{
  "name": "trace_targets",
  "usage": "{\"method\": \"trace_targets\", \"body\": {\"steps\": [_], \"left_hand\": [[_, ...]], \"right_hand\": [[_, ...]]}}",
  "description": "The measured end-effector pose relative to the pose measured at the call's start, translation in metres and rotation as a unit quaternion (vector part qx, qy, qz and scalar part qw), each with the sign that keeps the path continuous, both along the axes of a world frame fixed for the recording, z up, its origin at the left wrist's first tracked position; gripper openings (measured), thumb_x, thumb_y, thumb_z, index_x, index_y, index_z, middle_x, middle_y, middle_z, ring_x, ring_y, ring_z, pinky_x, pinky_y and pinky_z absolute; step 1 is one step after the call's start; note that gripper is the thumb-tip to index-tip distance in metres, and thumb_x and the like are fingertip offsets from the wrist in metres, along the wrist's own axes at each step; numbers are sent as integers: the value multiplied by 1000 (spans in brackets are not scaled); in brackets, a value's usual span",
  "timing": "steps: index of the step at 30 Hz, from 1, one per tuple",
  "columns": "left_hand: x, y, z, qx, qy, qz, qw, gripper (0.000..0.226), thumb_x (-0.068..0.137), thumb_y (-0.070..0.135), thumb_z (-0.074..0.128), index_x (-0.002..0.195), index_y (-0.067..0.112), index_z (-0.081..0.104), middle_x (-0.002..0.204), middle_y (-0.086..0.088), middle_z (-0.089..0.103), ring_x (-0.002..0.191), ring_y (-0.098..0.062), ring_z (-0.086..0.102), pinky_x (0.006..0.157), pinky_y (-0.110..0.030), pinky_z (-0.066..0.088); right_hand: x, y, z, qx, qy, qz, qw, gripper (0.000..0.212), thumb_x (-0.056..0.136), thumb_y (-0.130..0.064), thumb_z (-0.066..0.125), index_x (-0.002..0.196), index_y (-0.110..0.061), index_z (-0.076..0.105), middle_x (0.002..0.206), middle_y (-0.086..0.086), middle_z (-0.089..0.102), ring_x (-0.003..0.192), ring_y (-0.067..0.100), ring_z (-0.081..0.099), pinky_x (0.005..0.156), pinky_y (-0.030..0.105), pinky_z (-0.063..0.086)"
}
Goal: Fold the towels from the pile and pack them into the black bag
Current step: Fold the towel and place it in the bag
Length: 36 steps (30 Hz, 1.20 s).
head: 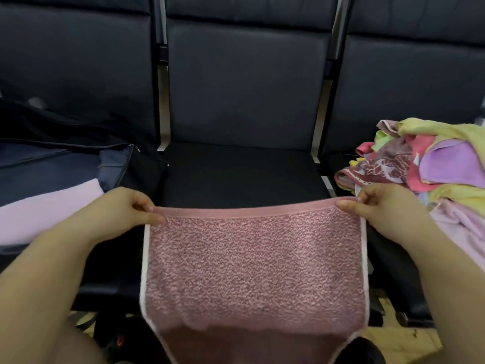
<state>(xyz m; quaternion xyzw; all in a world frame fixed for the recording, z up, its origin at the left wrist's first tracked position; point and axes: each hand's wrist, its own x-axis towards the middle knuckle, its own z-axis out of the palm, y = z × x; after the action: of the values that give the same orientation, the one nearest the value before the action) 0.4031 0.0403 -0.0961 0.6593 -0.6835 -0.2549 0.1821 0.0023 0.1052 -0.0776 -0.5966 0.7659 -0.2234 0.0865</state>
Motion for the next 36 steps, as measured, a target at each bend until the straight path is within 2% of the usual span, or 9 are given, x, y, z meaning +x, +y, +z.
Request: {"method": "trace_targets", "body": {"steps": [4,6,10,12,14,15,17,19,36], "left_hand": [[-10,-13,-2,-36,10,36,999,25,82,26,72,65,9,66,46,3,58,48,-7,52,51,-22,38],[-16,-22,-10,-18,109,57,992,24,91,19,62,72,5,64,43,2,58,36,-4,51,42,-16,43],[-34,-39,-25,-46,303,93,947,9,98,15,50,100,9,57,93,-13,71,71,-12,68,61,-20,55],[-46,-41,-37,-50,276,37,959,36,93,23,58,126,15,48,129,-11,58,97,-10,61,85,-26,50],[-61,-35,-56,40,210,-50,976,96,81,56,59,153,25,3,155,6,18,132,-13,37,110,-32,33],[-70,-31,-66,83,123,-90,985,111,70,79,45,149,33,-18,157,13,-7,144,-13,13,118,-36,17],[-80,-27,-90,70,-110,-119,984,118,48,98,-2,143,34,-28,153,4,-30,144,-18,-22,118,-39,-9],[-85,-31,-99,25,-199,-113,973,123,40,93,-19,148,32,-22,154,-4,-31,142,-23,-27,115,-42,-15],[-100,-129,-100,-3,-228,-112,967,118,43,96,-9,148,42,-12,159,-3,-19,145,-25,-19,115,-46,-15]], "right_hand": [[-3,-21,-12,20,-2,-12,1000,36,88,-40,63,64,-14,56,62,6,60,62,18,55,56,29,39],[-2,-30,-23,23,-55,-24,998,30,93,-33,59,69,-15,57,65,4,67,64,18,63,64,29,46],[12,-49,-34,-52,-109,-42,992,8,93,-26,58,98,-20,59,104,5,70,95,22,64,85,33,46],[24,-56,-43,6,-114,0,993,57,90,-38,61,140,-22,39,134,1,55,120,24,54,97,33,41],[42,-60,-64,97,-95,46,990,94,86,-56,57,153,-27,-2,157,1,24,139,28,34,110,38,30],[49,-64,-79,123,-54,68,989,99,85,-64,49,150,-28,-17,161,3,6,145,28,19,116,42,20],[57,-71,-107,133,62,75,986,94,87,-71,30,148,-24,-23,160,9,-10,148,28,-4,118,44,0],[59,-80,-113,129,102,51,985,88,89,-71,22,150,-23,-18,160,12,-11,148,29,-8,118,43,-6],[40,-151,-113,133,127,34,982,80,87,-73,12,154,-29,4,161,7,-4,148,26,-7,118,42,-4]]}}
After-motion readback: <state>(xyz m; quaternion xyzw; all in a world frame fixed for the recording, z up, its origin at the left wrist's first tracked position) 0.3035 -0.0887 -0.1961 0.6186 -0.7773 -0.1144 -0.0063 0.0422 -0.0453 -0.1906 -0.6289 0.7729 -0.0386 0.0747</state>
